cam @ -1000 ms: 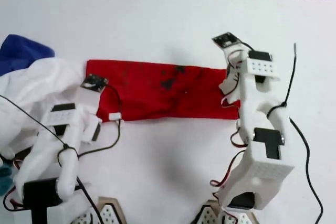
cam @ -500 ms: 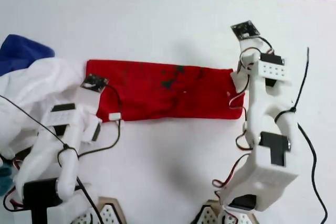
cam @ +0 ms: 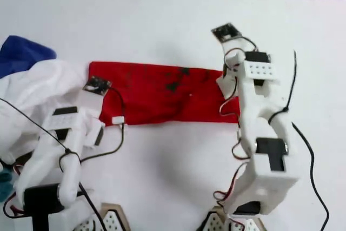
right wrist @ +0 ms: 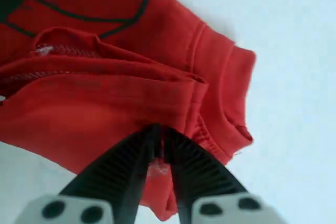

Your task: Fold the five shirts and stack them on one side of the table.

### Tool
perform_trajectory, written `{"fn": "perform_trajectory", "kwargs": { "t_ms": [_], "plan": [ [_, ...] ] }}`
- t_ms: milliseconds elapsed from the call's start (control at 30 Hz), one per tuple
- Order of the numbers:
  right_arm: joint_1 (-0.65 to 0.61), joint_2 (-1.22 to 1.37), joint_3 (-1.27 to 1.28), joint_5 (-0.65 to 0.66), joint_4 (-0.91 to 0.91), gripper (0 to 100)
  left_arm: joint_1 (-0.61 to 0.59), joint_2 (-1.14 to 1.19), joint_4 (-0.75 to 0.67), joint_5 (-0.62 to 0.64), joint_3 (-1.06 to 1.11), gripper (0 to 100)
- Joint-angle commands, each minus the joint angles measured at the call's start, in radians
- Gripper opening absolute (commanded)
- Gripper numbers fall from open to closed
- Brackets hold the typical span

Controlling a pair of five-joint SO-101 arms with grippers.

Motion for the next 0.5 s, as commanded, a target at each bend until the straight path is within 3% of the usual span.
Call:
{"fn": "perform_trajectory", "kwargs": {
  "t_ms": [0, 267, 467],
  "plan": [
    [0.001, 0.070, -0.012, -0.002, -0.039, 1.9, -0.009, -0.021, -0.020, 0.003, 0.001, 3],
    [0.041, -0.202, 0.031, -0.005, 0.031, 2.0, -0.009, -0.021, -0.020, 0.003, 0.001, 3],
    [0.107, -0.621, 0.394, 0.002, -0.007, 2.0, -0.009, -0.021, -0.020, 0.005, 0.001, 3]
  ]
}}
